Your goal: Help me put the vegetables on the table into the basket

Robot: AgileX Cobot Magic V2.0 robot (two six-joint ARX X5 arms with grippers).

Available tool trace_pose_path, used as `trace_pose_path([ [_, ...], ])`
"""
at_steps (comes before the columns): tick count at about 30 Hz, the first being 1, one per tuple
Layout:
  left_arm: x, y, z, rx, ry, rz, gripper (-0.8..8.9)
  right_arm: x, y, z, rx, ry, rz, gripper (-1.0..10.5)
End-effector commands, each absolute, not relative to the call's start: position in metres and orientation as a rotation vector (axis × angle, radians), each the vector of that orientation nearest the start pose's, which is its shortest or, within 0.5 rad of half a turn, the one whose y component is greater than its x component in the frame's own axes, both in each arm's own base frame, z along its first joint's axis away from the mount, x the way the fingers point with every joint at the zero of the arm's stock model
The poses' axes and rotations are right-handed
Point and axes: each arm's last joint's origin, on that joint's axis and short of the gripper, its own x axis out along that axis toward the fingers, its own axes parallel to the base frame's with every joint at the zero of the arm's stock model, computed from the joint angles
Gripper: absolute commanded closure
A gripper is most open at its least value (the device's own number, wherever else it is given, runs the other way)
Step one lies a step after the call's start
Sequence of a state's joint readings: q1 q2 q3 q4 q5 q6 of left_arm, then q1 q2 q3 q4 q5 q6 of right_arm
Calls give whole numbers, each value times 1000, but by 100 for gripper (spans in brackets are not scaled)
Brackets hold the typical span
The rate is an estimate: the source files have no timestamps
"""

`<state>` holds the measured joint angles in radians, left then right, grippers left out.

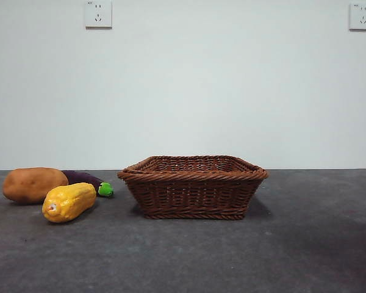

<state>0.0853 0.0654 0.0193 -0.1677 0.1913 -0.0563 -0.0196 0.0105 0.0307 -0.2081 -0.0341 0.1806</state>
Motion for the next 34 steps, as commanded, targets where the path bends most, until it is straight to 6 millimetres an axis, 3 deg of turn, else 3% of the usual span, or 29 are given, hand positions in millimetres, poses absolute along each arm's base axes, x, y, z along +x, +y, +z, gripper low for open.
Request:
trace_pose_path([
  [1, 97, 3, 156, -137, 214, -94, 821, 93, -1, 163, 270, 168, -1, 958],
  [7, 93, 2, 180, -215, 194, -124, 821, 86, 1, 199, 301, 115, 53, 958],
  [26, 59, -7, 305, -202, 189, -334, 821, 69, 8, 343, 162, 284, 283, 958],
  [34, 47, -10, 338, -197, 233, -388, 821, 69, 9, 368, 120, 389, 344, 958],
])
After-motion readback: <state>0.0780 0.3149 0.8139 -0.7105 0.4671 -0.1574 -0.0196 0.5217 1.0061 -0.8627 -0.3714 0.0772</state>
